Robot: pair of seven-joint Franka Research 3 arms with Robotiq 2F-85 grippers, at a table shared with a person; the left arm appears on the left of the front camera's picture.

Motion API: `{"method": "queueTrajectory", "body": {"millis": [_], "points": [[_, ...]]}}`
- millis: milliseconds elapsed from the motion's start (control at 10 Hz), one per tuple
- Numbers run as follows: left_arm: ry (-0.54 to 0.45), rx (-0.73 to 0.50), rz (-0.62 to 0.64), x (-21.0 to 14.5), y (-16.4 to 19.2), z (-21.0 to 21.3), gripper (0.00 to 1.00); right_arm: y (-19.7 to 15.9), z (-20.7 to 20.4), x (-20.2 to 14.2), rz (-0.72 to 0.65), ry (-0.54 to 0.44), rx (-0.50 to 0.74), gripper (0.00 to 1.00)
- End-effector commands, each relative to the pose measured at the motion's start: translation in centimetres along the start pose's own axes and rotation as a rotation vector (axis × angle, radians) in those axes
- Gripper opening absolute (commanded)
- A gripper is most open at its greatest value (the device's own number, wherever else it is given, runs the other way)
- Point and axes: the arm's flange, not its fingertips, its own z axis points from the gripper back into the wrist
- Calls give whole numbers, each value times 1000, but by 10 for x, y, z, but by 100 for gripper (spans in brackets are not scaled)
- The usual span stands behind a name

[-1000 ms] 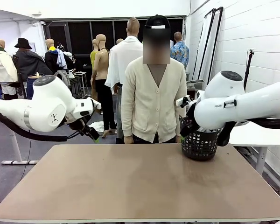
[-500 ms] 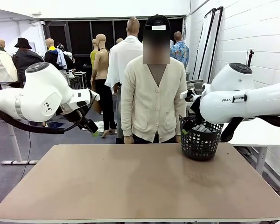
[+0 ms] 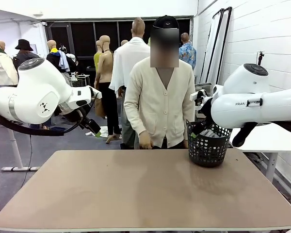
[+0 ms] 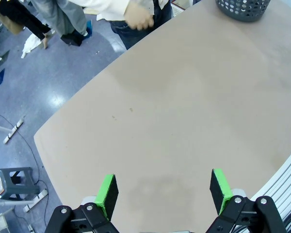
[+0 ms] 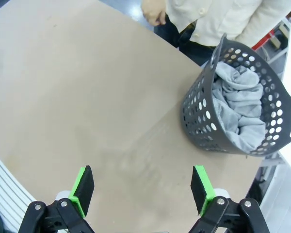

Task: Fold the training pants.
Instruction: Grab both ends of the Training pants handed by a person.

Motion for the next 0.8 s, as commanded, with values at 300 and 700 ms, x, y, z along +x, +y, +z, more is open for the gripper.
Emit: {"method": "queueTrajectory", "body": {"millis": [300, 700], "points": [[0, 0, 0, 0, 0, 0, 100, 0, 1, 0, 0, -3, -1, 100], [0, 0, 0, 0, 0, 0, 100, 0, 1, 0, 0, -3, -1, 100]]}}
